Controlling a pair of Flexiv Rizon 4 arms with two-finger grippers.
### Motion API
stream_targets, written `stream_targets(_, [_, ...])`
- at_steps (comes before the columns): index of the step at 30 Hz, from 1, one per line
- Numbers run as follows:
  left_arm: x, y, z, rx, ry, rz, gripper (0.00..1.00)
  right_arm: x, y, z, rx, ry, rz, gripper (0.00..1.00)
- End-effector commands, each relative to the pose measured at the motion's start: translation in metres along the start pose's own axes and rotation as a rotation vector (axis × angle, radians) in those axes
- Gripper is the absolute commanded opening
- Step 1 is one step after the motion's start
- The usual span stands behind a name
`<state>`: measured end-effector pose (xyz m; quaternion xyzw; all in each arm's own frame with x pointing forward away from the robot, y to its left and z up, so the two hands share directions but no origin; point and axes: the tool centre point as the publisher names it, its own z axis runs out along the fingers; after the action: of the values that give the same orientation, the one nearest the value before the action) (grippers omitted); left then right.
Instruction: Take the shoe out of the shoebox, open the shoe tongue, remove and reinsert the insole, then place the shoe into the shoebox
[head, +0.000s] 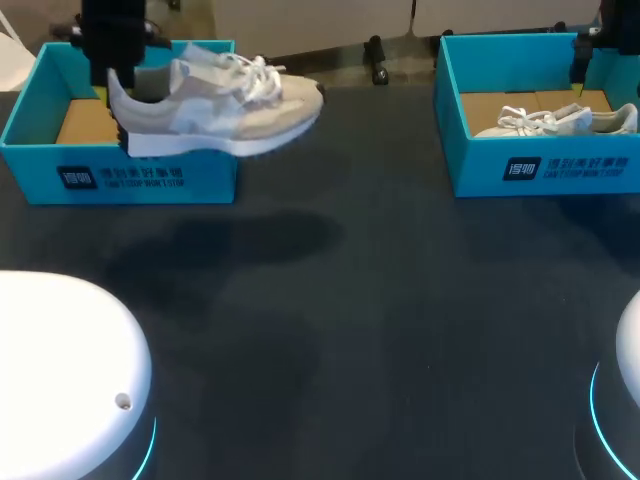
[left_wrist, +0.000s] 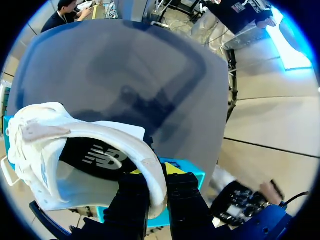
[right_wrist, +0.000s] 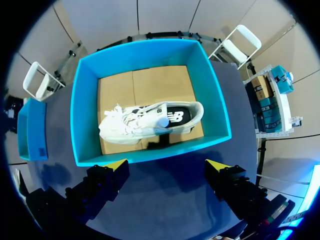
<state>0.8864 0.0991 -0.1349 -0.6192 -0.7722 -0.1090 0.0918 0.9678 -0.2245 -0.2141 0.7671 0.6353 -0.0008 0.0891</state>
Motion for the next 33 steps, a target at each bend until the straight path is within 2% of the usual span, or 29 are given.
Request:
stream_targets(1, [-0.007,-0.031,-0.006,-0.191,-0.001,0.0,0.0,0.0,-0.001,0.0,-0.002,0.0,0.001,1.0])
stream_targets(10, [-0.034,-0.094,-0.01,-0.171,0.0,0.008,0.0,0.0,-0.001,0.0,-0.002,0.0,0.001,1.0])
stream_targets(18, [-0.059,-0.138,-0.011,-0.143,-0.01,-0.006,0.0,0.0,-0.001,0.0,-0.002,0.0,0.001,1.0])
stream_targets(26, [-0.078,-0.165,-0.009,-0.125,-0.019,-0.014,0.0,0.0,-0.001,0.0,-0.002,0.0,0.001,1.0])
stream_targets(33, [-0.084,-0.169,-0.008,-0.114,-0.019,-0.024,0.0,0.0,-0.001,0.0,-0.002,0.0,0.001,1.0])
